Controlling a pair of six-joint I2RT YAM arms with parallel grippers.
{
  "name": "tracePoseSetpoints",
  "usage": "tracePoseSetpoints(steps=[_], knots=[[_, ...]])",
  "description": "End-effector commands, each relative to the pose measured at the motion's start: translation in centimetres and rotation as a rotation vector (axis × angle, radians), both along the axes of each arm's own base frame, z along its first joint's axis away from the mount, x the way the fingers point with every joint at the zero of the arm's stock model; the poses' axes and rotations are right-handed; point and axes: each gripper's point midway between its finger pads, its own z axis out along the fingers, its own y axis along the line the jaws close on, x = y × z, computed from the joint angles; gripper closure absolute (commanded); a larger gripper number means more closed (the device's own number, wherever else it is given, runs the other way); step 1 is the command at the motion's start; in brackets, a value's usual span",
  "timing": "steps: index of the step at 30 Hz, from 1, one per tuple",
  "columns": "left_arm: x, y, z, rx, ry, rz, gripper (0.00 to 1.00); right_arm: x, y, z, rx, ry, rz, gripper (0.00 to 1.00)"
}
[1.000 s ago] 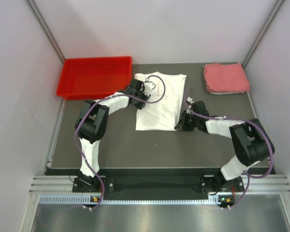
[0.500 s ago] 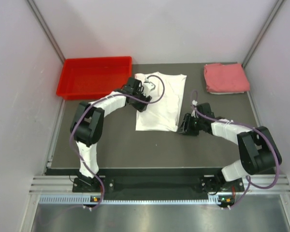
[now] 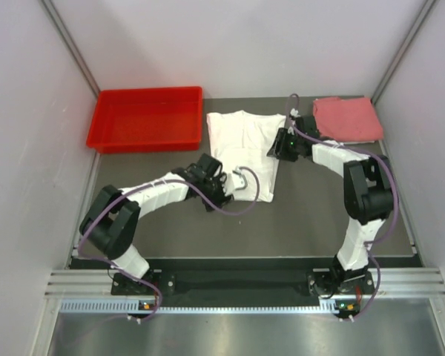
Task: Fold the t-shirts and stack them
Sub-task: Fold the tshirt
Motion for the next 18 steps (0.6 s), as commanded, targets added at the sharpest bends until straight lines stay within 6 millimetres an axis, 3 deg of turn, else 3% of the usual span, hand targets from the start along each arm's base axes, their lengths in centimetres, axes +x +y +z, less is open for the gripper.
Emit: tracePoseSetpoints(steps=[1, 5, 10, 12, 13, 14, 17, 18], knots=[[-0.2, 0.4, 0.0, 0.069, -0.136, -0.081, 0.43, 2.7, -0.9, -1.5, -0.051, -0.01, -0.03, 0.54], [0.5, 0.6, -0.6, 0.107, -0.213, -0.08, 0.42, 3.3, 0.3, -2.6, -0.001, 0.012, -0.004, 0.57], [0.2, 1.1, -2.6, 0.15, -0.204, -0.087, 0.51, 3.6, -0.5, -3.5, 0.011, 0.02, -0.043, 0.85], [0.0, 1.2, -3.3, 0.163, -0.188, -0.086, 0.63, 3.6, -1.7, -3.6, 0.009, 0.023, -0.073, 0.94], [0.0, 1.1, -3.4, 0.164, -0.188, -0.086, 0.77, 3.6, -2.1, -3.2, 0.002, 0.01, -0.087, 0.96], [0.0, 1.3, -3.6, 0.171, -0.186, -0.085, 0.81, 3.6, -2.7, -3.1, 0.001, 0.006, -0.098, 1.0], [-0.1, 1.2, -3.9, 0.171, -0.179, -0.083, 1.0, 4.0, -3.2, -2.2, 0.002, -0.024, -0.096, 1.0], [-0.3, 1.2, -3.9, 0.168, -0.175, -0.085, 1.0, 4.1, -3.3, -2.0, 0.002, -0.027, -0.094, 1.0]])
